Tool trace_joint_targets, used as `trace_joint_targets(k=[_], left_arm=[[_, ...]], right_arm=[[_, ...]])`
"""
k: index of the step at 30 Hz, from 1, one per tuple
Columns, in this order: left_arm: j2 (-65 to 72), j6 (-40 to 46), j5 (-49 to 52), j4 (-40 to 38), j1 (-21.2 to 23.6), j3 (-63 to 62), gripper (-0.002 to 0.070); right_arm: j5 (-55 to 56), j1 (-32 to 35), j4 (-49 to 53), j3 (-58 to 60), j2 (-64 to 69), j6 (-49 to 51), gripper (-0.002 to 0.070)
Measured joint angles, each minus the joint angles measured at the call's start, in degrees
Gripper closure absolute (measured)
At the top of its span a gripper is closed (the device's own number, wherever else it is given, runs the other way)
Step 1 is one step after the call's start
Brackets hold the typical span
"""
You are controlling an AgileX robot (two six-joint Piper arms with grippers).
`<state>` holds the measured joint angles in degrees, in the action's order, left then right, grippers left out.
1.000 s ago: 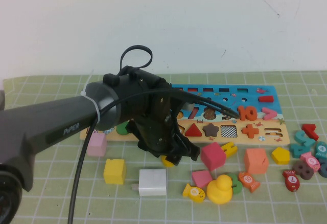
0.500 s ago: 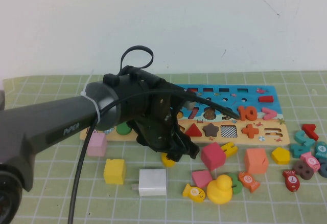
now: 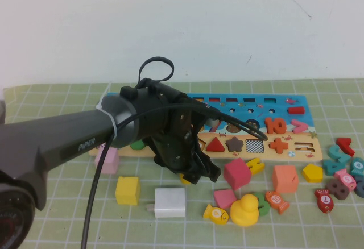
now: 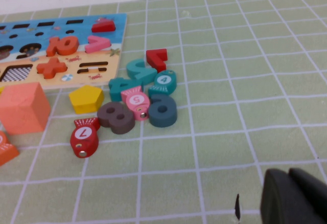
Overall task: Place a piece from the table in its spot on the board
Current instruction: Pick up the "number 6", then place the "number 6" into the hole of the number 6
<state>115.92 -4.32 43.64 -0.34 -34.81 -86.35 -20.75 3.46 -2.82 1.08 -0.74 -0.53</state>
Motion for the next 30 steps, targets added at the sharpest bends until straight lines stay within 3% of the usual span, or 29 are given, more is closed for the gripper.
trace_joint_targets(k=[3, 10, 17, 30], left_arm=[[0.0, 0.0, 0.0, 0.0, 0.0, 0.0, 0.0372], [0.2, 0.0, 0.9, 0.0, 0.0, -1.4, 0.0372], [0.6, 0.0, 2.2, 0.3, 0.0, -10.7, 0.0372], [9.4, 0.0, 2.0, 9.1, 0.0, -23.6, 0.0372]], right_arm=[[0.0, 0.0, 0.0, 0.0, 0.0, 0.0, 0.0678], [0.0, 0.0, 0.0, 0.0, 0.0, 0.0, 0.0678], [0.0, 0.0, 0.0, 0.0, 0.0, 0.0, 0.0678], [0.0, 0.0, 0.0, 0.0, 0.0, 0.0, 0.0678]])
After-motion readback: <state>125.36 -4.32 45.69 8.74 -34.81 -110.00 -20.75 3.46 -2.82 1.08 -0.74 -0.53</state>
